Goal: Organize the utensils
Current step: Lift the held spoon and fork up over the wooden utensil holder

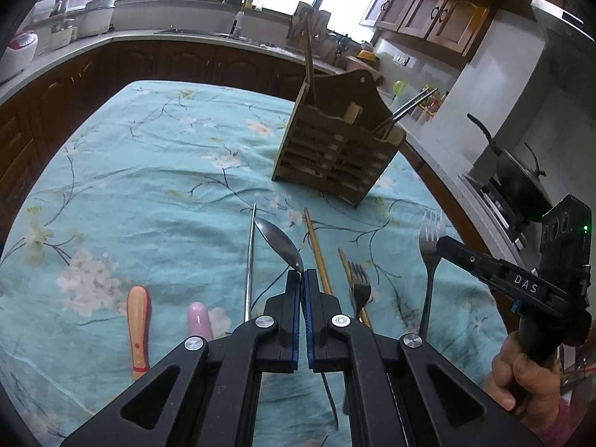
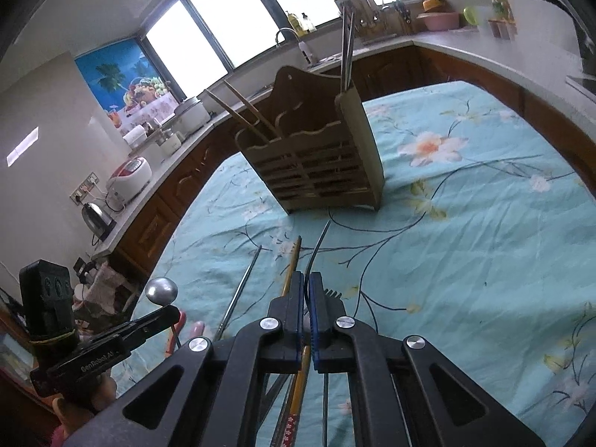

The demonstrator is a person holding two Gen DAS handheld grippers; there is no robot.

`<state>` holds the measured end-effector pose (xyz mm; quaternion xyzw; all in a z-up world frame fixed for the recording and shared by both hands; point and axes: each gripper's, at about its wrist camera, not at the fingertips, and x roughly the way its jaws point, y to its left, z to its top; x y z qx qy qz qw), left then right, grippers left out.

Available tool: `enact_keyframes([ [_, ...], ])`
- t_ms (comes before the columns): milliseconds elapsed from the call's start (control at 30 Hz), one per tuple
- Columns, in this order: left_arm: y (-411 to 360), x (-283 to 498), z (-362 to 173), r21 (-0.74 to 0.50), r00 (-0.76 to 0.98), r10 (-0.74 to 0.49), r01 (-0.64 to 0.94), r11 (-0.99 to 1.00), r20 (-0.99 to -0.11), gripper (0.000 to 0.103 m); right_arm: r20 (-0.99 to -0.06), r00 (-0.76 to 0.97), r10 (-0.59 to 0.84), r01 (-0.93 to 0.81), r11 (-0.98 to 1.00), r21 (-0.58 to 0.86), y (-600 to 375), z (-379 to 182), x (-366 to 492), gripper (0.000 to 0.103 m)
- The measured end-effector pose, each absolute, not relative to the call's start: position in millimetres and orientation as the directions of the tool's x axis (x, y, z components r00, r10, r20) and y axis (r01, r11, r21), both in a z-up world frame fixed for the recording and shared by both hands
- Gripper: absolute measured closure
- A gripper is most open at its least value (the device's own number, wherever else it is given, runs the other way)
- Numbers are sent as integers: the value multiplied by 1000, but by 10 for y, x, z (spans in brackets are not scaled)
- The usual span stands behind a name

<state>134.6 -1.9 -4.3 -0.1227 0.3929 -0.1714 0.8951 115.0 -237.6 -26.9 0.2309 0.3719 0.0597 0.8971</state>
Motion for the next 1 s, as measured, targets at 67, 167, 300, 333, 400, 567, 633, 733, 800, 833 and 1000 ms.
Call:
enact_keyframes([
  [67, 0, 1332, -2, -357, 640, -405, 212, 910, -653, 102, -634, 722, 276, 63, 887, 458, -2376, -239, 1136, 100],
  [167, 36, 1294, 68, -355, 652, -403, 213, 910, -642, 102, -624, 732, 273, 59, 887, 457, -2371, -184, 1120, 100],
  [300, 74, 1260, 134, -353, 659, -399, 210, 912, -638, 102, -609, 744, 273, 52, 886, 461, -2370, -115, 1118, 100],
  [333, 85, 1252, 146, -354, 662, -398, 209, 912, -635, 102, -607, 747, 273, 51, 886, 461, -2370, -103, 1115, 100],
  [400, 104, 1246, 167, -356, 666, -399, 209, 911, -630, 102, -600, 753, 271, 49, 886, 461, -2371, -71, 1109, 100],
  [567, 141, 1244, 214, -358, 676, -396, 204, 911, -622, 102, -585, 765, 267, 45, 885, 463, -2395, -8, 1104, 100],
  [633, 161, 1248, 238, -360, 676, -394, 199, 911, -623, 102, -580, 770, 266, 45, 884, 465, -2410, 13, 1099, 100],
  [733, 185, 1258, 263, -362, 679, -392, 196, 911, -620, 102, -571, 778, 262, 45, 883, 467, -2425, 44, 1096, 100],
  [800, 199, 1273, 282, -363, 684, -391, 194, 911, -616, 102, -562, 785, 260, 44, 882, 469, -2439, 66, 1093, 100],
  [833, 206, 1285, 292, -363, 686, -391, 194, 911, -613, 102, -559, 788, 258, 43, 882, 469, -2447, 76, 1097, 100],
  [1000, 239, 1348, 349, -365, 702, -392, 199, 910, -595, 102, -539, 805, 248, 43, 882, 470, -2502, 138, 1113, 100],
])
